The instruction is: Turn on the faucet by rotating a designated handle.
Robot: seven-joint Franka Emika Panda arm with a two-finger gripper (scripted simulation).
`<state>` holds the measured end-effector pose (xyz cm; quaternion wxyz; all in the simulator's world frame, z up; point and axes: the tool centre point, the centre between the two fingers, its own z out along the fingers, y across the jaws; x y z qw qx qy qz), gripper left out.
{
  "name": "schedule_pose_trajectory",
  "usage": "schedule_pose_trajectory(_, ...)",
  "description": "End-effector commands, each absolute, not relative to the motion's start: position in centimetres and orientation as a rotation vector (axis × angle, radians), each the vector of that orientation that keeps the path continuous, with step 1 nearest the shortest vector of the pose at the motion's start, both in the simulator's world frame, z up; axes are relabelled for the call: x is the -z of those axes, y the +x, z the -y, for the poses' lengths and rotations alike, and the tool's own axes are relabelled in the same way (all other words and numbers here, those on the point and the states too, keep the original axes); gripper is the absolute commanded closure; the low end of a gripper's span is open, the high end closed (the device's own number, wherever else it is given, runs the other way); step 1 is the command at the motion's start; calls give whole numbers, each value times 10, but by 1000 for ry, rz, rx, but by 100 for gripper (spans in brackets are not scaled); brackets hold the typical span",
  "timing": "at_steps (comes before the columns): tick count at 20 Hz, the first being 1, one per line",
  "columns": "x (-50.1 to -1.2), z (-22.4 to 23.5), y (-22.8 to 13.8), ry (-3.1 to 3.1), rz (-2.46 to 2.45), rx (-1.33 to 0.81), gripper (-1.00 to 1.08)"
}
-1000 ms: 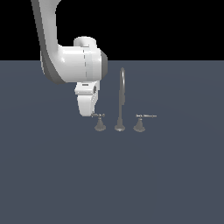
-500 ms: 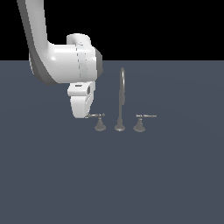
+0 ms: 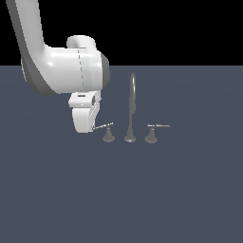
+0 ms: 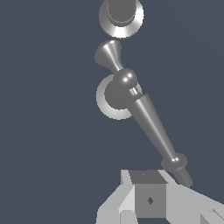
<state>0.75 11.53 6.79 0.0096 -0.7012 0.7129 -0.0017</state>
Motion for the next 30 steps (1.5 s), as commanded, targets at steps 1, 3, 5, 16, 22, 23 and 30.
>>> schedule_pose_trajectory(1, -66, -97, -2, -2174, -2262, 6, 108)
schedule_pose_trajectory(3, -66, -96, -9, -2176, -2262, 3, 108)
schedule_pose_trajectory(5, -65, -95, -17, -2179, -2262, 1, 108)
schedule_pose_trajectory(16, -66, -66, -31, -2181, -2257, 1, 108)
schedule_pose_trajectory(22, -67, -66, -30, -2199, -2227, 1, 108)
schedule_pose_trajectory(23, -67, -59, -29, -2197, -2232, 1, 108)
schedule_pose_trajectory(30, -65, -16, -22, -2181, -2260, 0, 108)
